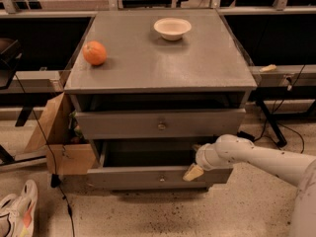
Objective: Close middle drawer
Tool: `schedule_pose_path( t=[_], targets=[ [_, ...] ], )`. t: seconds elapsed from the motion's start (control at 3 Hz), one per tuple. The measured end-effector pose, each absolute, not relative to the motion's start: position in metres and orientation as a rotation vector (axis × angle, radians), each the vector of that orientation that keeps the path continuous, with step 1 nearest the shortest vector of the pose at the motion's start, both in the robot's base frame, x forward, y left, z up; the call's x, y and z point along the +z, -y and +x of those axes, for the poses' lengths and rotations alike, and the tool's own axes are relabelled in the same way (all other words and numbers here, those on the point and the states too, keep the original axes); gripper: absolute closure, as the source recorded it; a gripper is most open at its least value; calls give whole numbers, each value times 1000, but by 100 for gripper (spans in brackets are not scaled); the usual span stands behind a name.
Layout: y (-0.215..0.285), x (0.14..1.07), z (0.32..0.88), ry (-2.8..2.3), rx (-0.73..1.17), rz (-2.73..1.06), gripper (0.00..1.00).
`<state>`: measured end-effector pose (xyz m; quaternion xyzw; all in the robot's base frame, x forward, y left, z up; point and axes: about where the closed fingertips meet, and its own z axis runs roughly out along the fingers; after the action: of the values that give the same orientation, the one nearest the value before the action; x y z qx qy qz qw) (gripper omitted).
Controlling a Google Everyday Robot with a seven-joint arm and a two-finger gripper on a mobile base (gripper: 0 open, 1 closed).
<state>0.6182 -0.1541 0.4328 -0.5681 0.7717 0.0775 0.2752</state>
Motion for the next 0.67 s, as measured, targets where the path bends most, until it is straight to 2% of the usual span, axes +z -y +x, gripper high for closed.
schedule_pose_path(
  t=[0.67],
  targets=[
    [162, 435, 626, -2135, 174, -1459, 66]
  ],
)
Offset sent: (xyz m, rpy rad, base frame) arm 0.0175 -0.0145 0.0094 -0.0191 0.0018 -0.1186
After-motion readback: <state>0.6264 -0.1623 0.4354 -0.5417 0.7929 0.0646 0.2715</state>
